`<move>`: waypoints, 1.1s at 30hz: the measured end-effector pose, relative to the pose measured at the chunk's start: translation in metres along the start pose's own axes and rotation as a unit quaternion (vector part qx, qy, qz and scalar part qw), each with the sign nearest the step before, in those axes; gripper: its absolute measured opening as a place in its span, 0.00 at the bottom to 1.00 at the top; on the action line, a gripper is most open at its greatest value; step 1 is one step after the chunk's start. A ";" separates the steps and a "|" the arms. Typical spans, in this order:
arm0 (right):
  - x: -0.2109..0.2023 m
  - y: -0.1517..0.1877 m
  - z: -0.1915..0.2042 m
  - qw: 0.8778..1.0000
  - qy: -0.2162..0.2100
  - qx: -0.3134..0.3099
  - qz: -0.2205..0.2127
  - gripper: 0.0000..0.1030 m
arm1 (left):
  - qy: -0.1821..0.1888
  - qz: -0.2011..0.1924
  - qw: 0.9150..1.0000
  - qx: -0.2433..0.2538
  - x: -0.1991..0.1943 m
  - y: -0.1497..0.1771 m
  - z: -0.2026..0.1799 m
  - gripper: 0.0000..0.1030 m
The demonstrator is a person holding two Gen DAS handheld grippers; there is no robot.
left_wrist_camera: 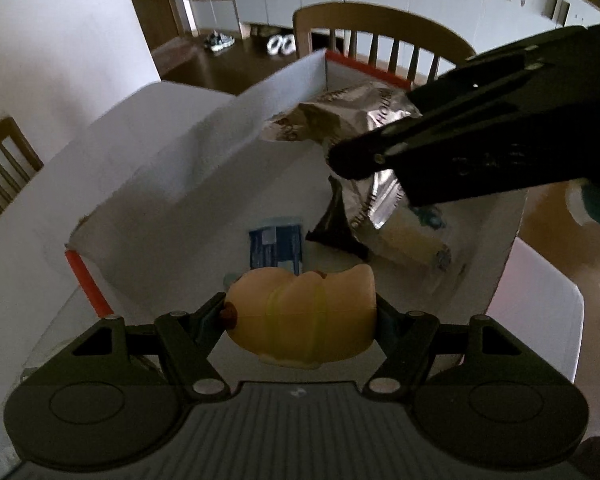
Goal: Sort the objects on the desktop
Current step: 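Open the right tool to drop the chip bag while the left tool releases the bun into the box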
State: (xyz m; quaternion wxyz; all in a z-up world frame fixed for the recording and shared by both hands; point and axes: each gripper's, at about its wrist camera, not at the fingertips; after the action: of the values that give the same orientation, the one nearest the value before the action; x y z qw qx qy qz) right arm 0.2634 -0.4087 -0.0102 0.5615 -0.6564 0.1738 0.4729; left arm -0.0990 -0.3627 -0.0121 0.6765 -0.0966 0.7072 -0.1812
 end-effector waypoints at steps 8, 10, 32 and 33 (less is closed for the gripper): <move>0.032 -0.010 0.000 0.999 -0.006 -0.014 0.031 0.52 | 0.026 0.039 0.999 -0.017 0.014 -0.014 0.018 0.71; 0.039 -0.013 -0.001 0.999 -0.007 -0.015 0.037 0.52 | 0.024 0.044 0.998 -0.024 0.017 -0.018 0.023 0.71; 0.075 -0.021 -0.007 0.994 -0.006 -0.020 0.107 0.53 | 0.045 0.136 0.990 -0.003 0.048 -0.025 0.024 0.72; 0.075 -0.021 -0.007 0.994 -0.006 -0.020 0.107 0.53 | 0.043 0.142 0.989 0.000 0.049 -0.025 0.023 0.72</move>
State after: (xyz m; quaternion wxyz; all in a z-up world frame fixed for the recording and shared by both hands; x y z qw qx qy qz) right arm 0.3192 -0.3856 -0.0597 0.4950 -0.6424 0.2303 0.5379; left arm -0.0819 -0.4075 -0.0479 0.6642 0.0132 0.7423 -0.0874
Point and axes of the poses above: each gripper's, at about its wrist camera, not at the fingertips, and x roughly the way its jaws point, z to its left, y to its underside, and after that the axes turned 9 degrees about z, right-handed
